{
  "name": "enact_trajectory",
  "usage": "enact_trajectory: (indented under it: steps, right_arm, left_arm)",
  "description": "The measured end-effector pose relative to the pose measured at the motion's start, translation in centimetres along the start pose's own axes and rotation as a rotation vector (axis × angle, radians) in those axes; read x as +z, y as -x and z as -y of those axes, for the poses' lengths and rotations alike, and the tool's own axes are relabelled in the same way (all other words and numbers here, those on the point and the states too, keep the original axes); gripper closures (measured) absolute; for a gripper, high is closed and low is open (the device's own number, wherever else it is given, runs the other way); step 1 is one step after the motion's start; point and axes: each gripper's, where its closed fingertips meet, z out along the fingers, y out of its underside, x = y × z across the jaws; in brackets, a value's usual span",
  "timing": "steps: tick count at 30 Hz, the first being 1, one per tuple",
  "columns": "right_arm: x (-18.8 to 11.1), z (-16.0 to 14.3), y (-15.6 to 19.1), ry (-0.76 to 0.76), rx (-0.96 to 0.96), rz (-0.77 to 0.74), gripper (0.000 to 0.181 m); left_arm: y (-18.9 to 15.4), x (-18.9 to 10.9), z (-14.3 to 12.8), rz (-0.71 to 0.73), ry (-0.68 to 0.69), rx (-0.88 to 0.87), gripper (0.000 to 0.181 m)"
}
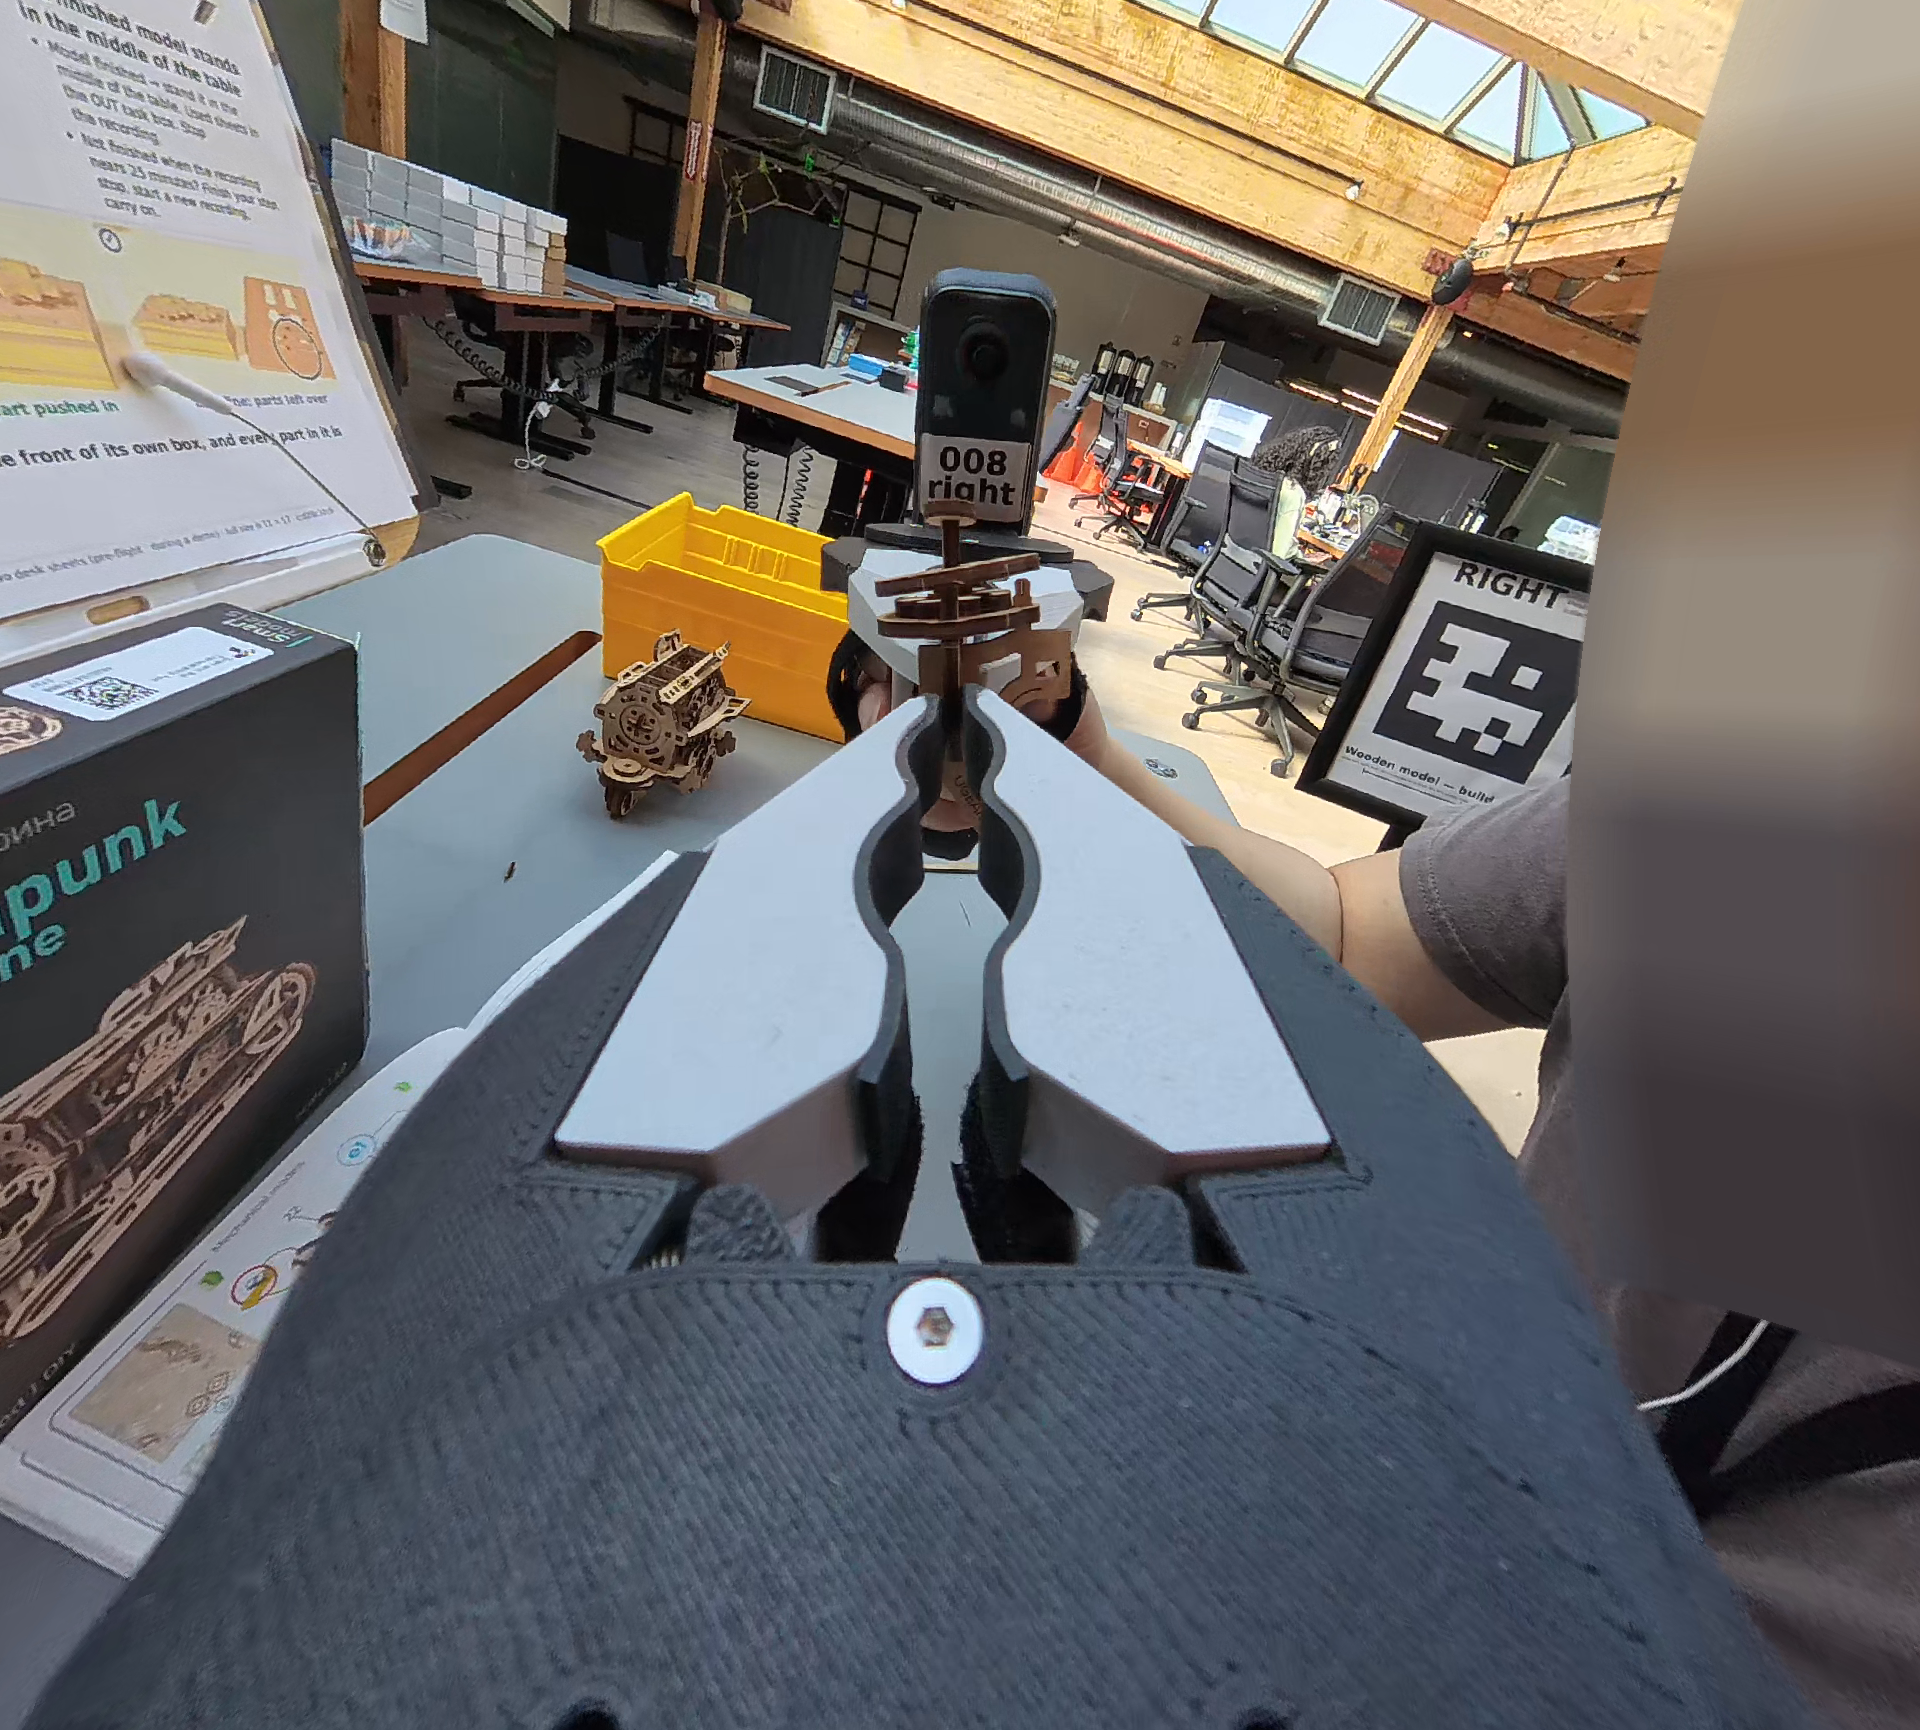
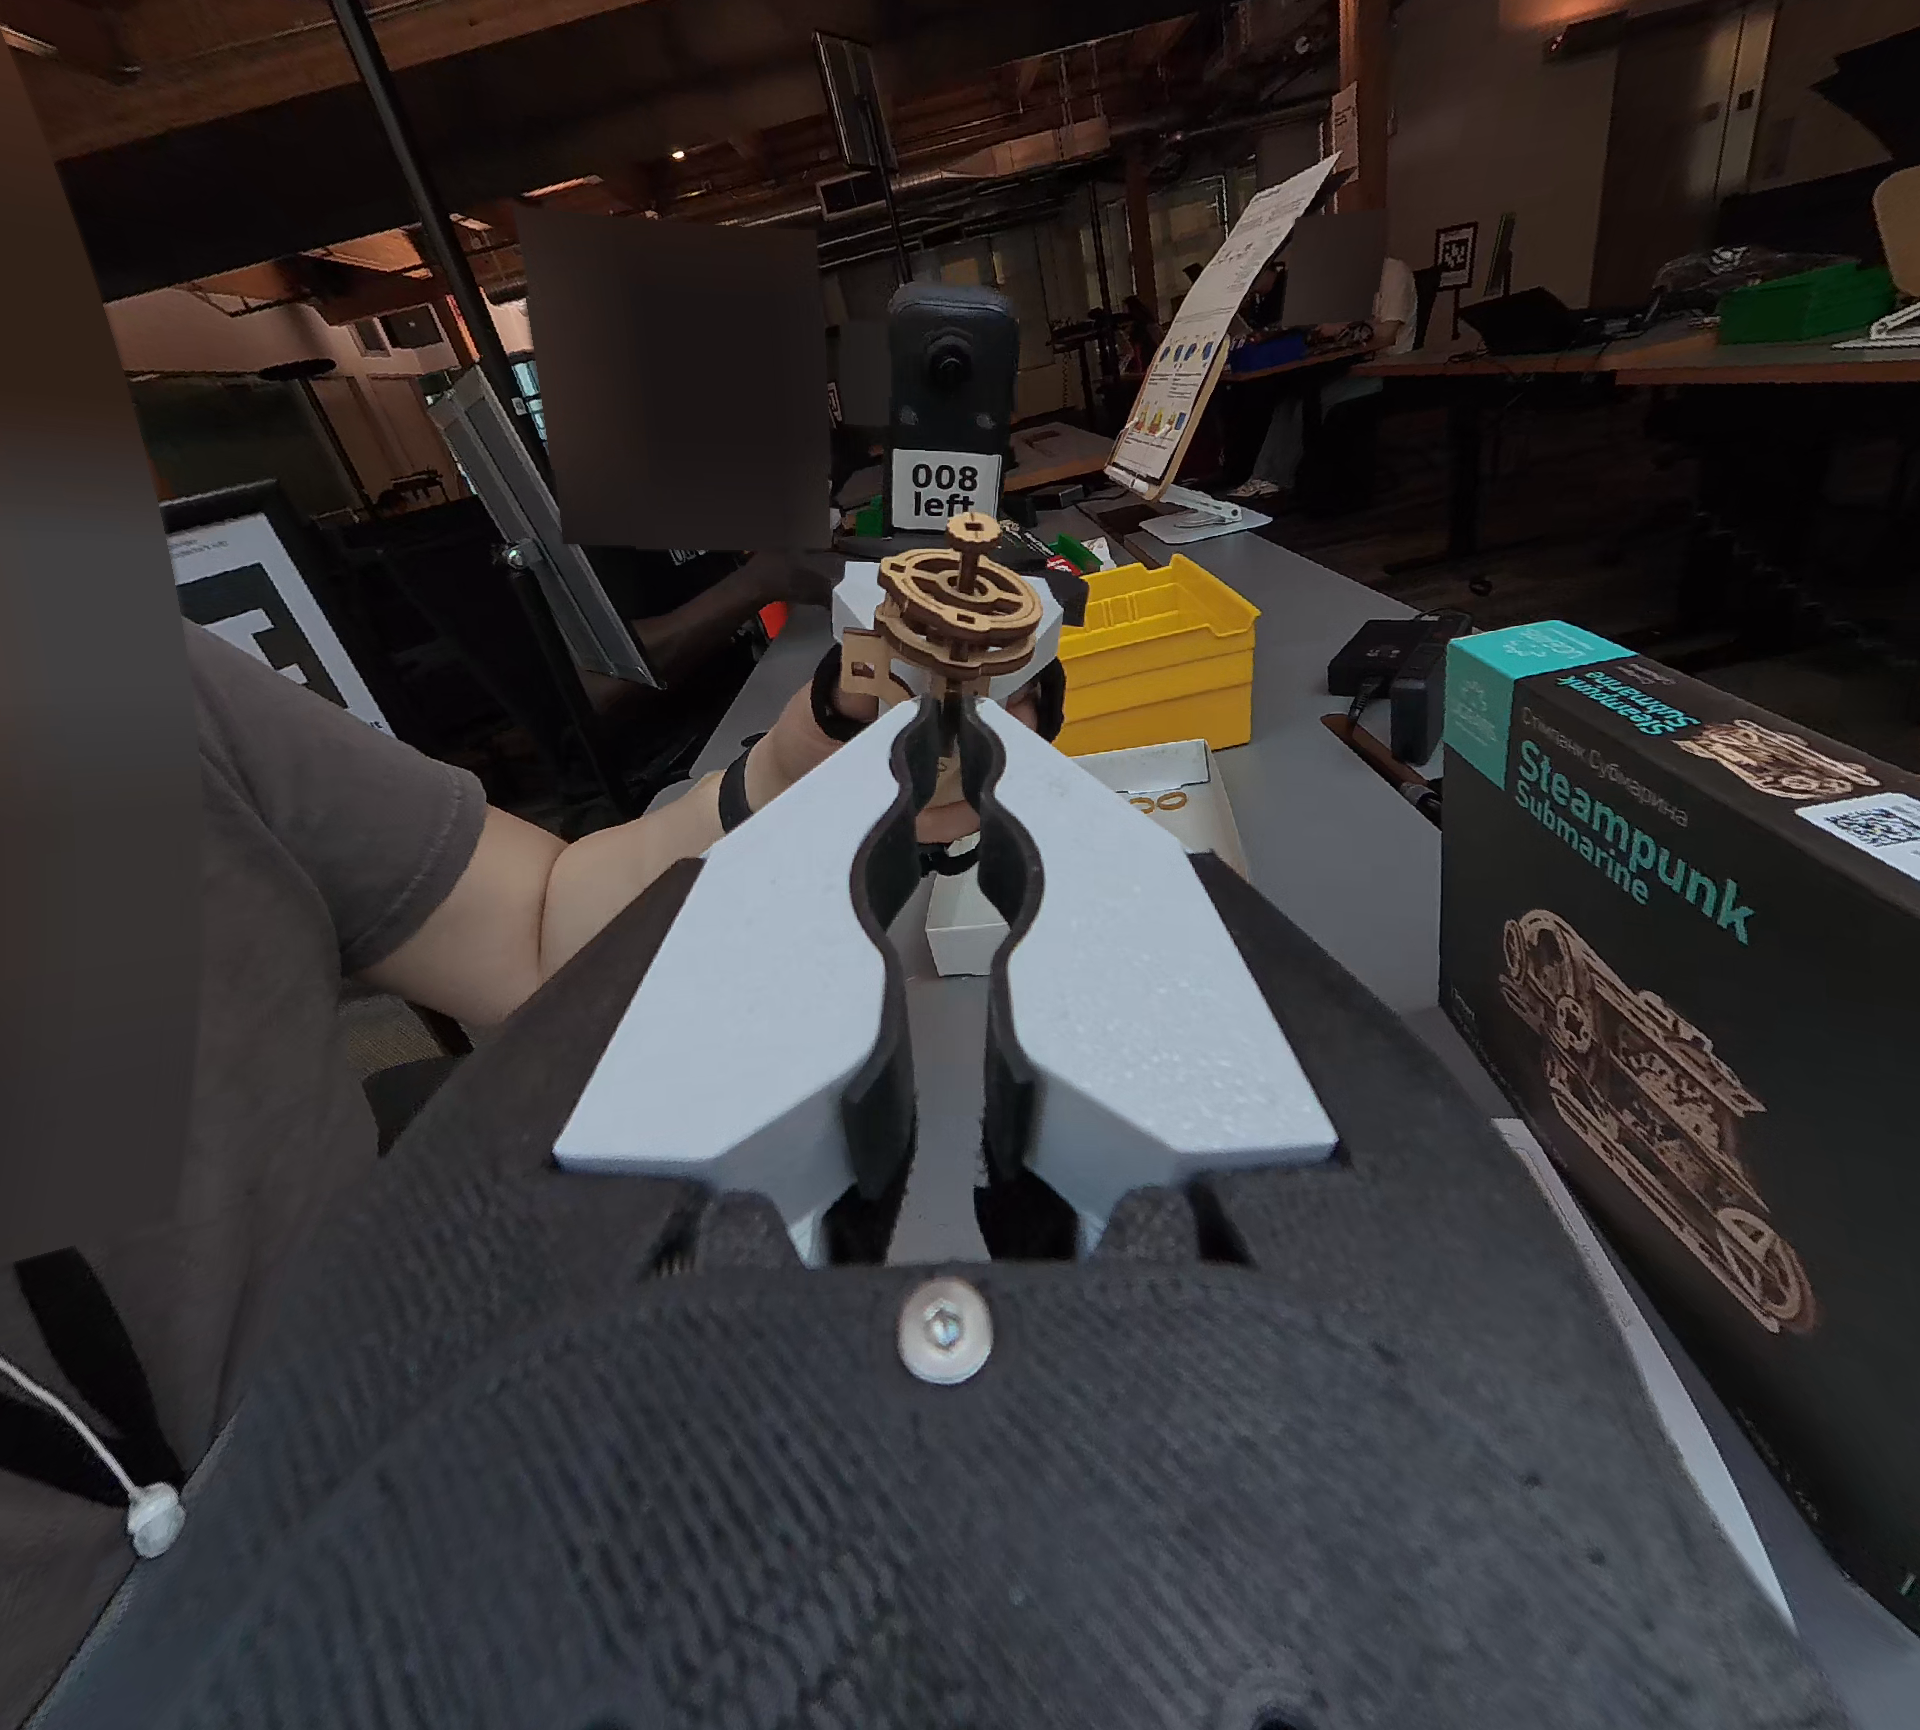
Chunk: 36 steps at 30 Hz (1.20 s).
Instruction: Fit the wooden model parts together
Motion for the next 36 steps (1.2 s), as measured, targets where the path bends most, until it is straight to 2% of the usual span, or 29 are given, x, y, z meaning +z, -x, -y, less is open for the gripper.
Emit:
enact_trajectory:
  steps: [11,14,16,19,22,26,28,36]
  right_arm:
    - [-0.8,0.7,-0.3,0.020,-0.078,-0.067,0.171]
    - [-1.7,0.3,-1.0,0.076,-0.160,-0.120,0.162]
    - [-2.4,0.4,-0.9,0.109,-0.294,-0.161,0.150]
    - [-3.2,1.2,-0.3,0.168,-0.617,-0.288,0.137]
    - [-3.1,1.4,1.0,0.246,-0.898,-0.367,0.134]
    - [-2.3,0.0,1.4,0.411,-1.070,-0.396,0.126]
    - [-1.9,-0.6,1.7,0.452,-1.102,-0.389,0.126]
    - [-0.4,-1.1,3.5,0.402,-1.010,-0.276,0.126]
  left_arm:
    - [-0.2,-0.6,0.4,-0.025,-0.022,-0.005,0.181]
    - [0.2,-0.8,0.0,-0.032,-0.003,-0.014,0.181]
    - [0.2,-0.9,-0.5,-0.059,0.013,-0.038,0.181]
    - [0.0,-0.8,-1.1,-0.092,0.045,-0.073,0.181]
    - [0.0,-0.4,-1.9,-0.099,0.085,-0.089,0.181]
    - [-1.0,-0.2,-2.2,-0.155,0.110,-0.108,0.181]
    - [-1.4,-0.2,-2.4,-0.168,0.129,-0.096,0.181]
    - [-2.2,-0.3,-2.5,-0.177,0.165,-0.053,0.181]
